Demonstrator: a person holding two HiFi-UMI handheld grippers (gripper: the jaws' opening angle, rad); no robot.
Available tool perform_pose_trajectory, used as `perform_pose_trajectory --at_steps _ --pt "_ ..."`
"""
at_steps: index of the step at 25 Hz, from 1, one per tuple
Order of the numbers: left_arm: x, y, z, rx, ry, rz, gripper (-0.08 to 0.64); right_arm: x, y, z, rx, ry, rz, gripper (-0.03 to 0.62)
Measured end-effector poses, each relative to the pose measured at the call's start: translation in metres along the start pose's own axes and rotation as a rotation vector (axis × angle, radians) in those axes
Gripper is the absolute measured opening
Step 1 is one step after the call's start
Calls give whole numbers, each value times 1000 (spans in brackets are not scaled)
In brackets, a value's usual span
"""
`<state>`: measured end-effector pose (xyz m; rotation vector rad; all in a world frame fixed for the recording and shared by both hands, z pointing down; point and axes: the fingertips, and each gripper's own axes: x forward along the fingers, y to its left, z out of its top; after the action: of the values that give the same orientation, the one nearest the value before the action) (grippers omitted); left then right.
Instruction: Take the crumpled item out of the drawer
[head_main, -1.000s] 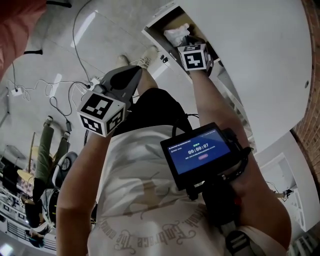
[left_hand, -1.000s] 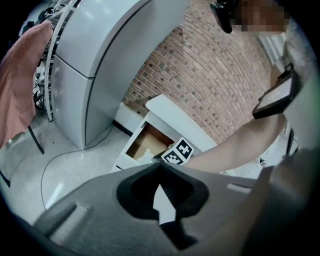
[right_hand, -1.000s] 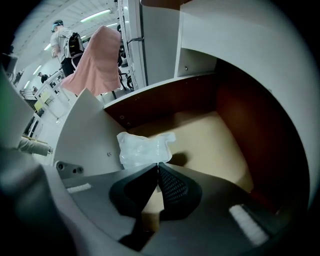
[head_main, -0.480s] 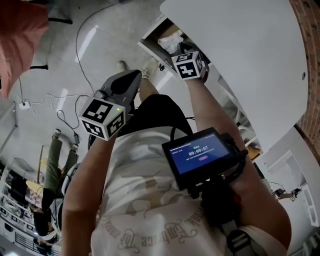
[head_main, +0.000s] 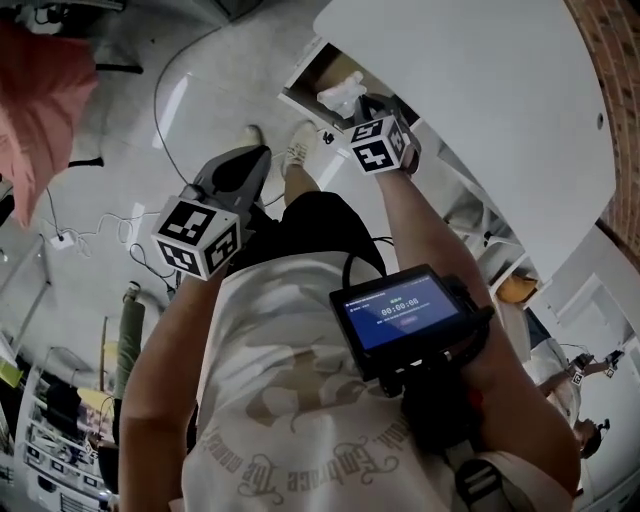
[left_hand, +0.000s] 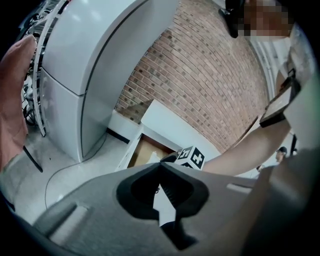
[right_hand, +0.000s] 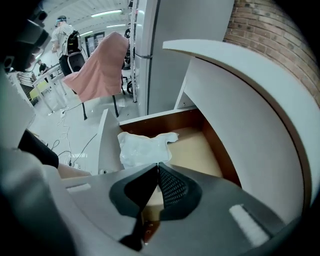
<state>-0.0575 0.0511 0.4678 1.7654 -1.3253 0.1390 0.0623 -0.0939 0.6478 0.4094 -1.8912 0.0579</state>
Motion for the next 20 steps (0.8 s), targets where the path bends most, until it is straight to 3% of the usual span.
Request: perform_pose_trajectory --at_steps 9,20 --pt "-6 1 8 50 16 -46 3 -29 5 8 26 -47 -47 14" --pt "-20 -17 29 131 -3 -80 3 -86 13 21 51 -143 -42 14"
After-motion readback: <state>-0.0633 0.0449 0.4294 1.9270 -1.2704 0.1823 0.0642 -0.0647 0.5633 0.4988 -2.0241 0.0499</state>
